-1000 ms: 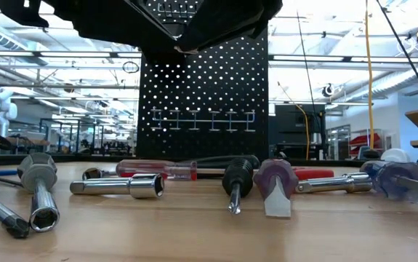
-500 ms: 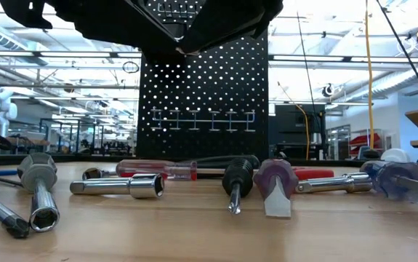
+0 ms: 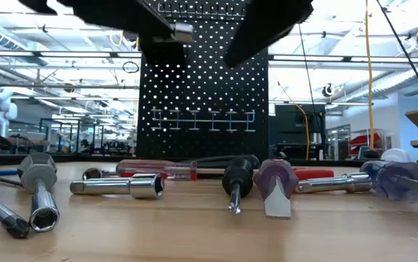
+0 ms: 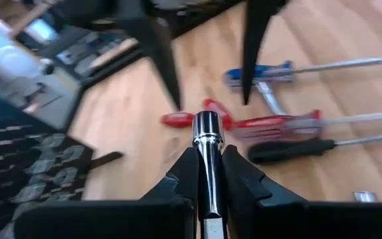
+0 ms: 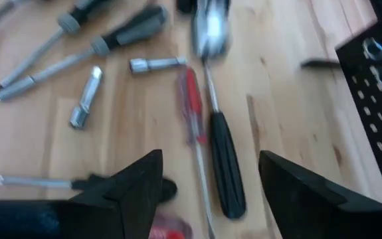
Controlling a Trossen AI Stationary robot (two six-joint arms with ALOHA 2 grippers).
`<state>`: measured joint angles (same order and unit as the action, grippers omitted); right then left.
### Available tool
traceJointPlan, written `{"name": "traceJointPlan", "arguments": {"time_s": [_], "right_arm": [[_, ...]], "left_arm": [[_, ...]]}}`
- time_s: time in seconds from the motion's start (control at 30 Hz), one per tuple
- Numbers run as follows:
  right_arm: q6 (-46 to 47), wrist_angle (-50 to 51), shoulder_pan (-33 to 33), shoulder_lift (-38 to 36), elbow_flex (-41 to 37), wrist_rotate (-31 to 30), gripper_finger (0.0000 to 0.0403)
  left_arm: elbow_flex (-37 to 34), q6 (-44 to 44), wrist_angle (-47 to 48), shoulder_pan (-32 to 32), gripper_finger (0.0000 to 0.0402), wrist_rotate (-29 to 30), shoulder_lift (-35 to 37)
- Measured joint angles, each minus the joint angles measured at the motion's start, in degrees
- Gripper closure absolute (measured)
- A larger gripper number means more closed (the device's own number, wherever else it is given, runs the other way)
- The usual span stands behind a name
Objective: Hang tools onto peg board
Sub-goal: Put the extension bar into the black bin on the pegboard
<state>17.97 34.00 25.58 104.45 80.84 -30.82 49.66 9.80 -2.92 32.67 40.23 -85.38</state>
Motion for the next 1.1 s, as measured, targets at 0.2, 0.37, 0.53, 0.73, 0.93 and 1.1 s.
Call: {"name": "traceJointPlan", "arguments": {"time_s": [0.2,0.37,0.53,0.73,0.93,1.1], "right_arm": [[3.3,6.3,1.2,-0.7,0.0,-6.5,0.0169],[4.1,7.7,1.7,-0.6,0.0,-8.1,0.017],[5.0,7.8,1.6,-0.7,0.0,-8.0,0.017],[5.6,8.3,1.7,-0.6,0.0,-7.8,0.017],[5.6,8.3,1.6,-0.6,0.0,-6.4,0.017],[5.5,8.3,1.6,-0.6,0.0,-6.4,0.017]], "left_arm": [[3.5,0.1,7.7,-0.3,0.0364,7.9,7.0],[6.6,-0.3,12.9,-3.9,0.0364,14.0,12.4],[9.3,-2.5,13.1,-9.8,0.0364,10.9,15.8],[12.9,-4.9,17.4,-15.4,0.0364,8.2,17.4],[14.7,-12.6,23.1,-20.6,0.0364,4.8,17.4],[14.7,-16.1,24.4,-23.9,0.0364,4.0,17.4]]}}
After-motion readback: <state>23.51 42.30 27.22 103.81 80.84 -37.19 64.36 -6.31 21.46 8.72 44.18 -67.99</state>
